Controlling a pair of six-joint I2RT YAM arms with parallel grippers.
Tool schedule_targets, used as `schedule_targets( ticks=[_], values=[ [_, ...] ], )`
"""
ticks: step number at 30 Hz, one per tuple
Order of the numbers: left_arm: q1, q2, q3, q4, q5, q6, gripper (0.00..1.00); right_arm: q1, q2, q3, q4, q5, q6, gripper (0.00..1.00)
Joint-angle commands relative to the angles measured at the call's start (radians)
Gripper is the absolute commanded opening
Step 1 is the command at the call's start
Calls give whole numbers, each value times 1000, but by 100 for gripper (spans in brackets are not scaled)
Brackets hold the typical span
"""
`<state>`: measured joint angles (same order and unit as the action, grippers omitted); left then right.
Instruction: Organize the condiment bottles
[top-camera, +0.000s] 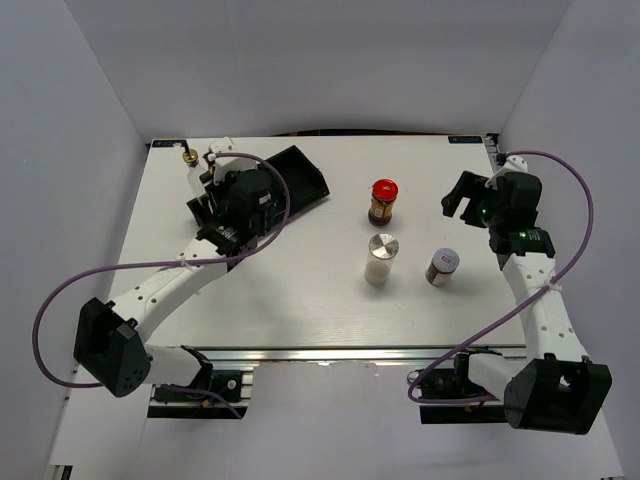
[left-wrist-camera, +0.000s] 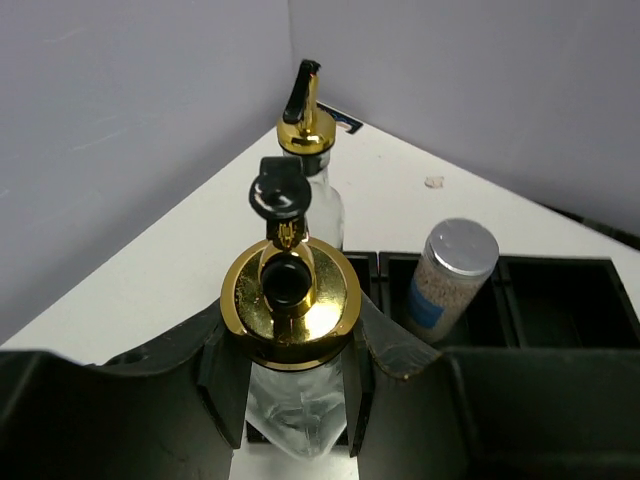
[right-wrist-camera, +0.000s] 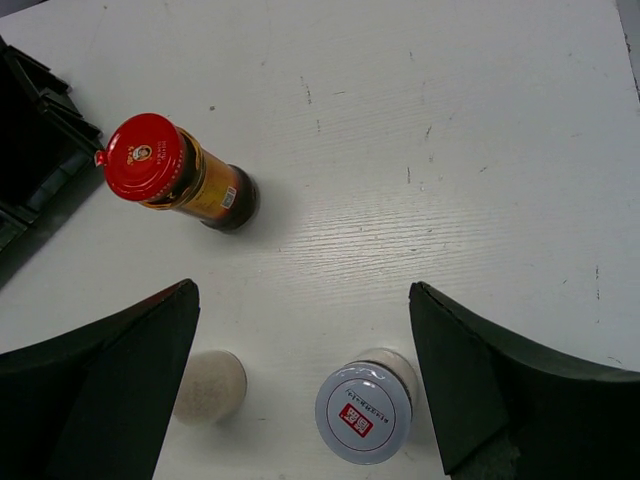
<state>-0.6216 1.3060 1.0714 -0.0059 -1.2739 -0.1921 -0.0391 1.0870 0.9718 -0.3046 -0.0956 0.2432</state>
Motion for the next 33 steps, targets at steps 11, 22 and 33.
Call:
schedule_targets(
  ticks=[11,22,33],
  values=[
    [108,90,82,256,-120,-40,0,-2,13,11,38,48,-36,89],
    [137,171,65,425,-146,25,0,-2,27,13,47,31,-45,89],
    [157,239,16,440,-165,-73,7,-2,8,8,48,16,-47,89]
  ],
)
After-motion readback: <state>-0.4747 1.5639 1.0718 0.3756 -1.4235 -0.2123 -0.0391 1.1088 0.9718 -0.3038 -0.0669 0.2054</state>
